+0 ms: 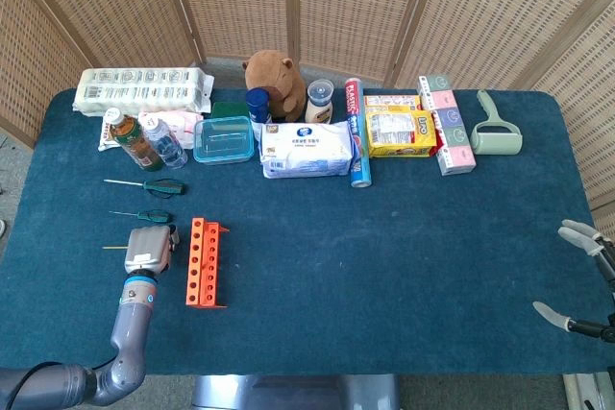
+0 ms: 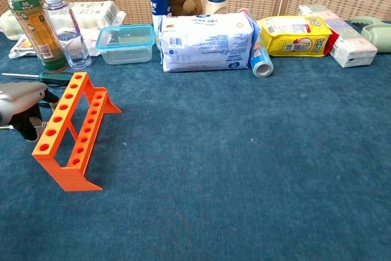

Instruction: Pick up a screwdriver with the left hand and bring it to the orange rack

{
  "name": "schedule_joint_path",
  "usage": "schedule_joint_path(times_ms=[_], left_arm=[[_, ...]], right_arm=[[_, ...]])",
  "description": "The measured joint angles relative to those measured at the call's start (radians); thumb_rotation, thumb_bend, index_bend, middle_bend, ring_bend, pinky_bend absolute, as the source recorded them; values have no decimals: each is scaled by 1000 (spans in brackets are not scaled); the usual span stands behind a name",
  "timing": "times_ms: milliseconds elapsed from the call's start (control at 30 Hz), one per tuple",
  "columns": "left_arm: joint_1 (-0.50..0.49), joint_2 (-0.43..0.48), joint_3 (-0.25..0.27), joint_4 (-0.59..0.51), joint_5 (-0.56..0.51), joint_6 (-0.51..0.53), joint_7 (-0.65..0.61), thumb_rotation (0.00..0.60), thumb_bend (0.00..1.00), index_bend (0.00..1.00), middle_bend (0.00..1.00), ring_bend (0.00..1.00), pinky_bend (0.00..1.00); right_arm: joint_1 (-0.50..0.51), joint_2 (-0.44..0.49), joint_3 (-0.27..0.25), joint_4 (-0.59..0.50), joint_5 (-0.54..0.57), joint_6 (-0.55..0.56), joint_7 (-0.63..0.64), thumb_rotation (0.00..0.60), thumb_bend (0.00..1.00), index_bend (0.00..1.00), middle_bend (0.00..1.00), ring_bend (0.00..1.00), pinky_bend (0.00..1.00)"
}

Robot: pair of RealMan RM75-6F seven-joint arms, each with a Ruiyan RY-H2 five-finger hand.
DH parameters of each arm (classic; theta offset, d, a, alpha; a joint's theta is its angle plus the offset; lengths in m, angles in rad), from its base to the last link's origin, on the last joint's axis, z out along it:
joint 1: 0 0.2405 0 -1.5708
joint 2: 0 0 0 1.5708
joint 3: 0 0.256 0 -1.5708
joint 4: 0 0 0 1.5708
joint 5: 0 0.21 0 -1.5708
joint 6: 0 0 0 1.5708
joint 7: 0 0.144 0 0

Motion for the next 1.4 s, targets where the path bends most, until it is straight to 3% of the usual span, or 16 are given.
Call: schedule_joint_path(times_ms=[300, 500, 1400], left_arm=[[2, -2, -4, -6, -1, 4, 5, 600, 474, 509, 1000, 976, 1000], [11, 35, -7, -65, 17, 20, -6, 600, 487, 512, 1000, 976, 1000], [115, 372, 13, -475, 250, 127, -151, 600, 488, 513, 1000, 976, 1000]], right_arm=[[-1, 2, 0, 3, 3, 2, 14, 600, 66, 124, 156, 137, 182], [0, 2, -1, 4, 1, 1, 14, 600, 67, 101, 156, 137, 182], [4, -6, -7, -8, -8, -14, -29, 600, 67, 86, 156, 137, 182]])
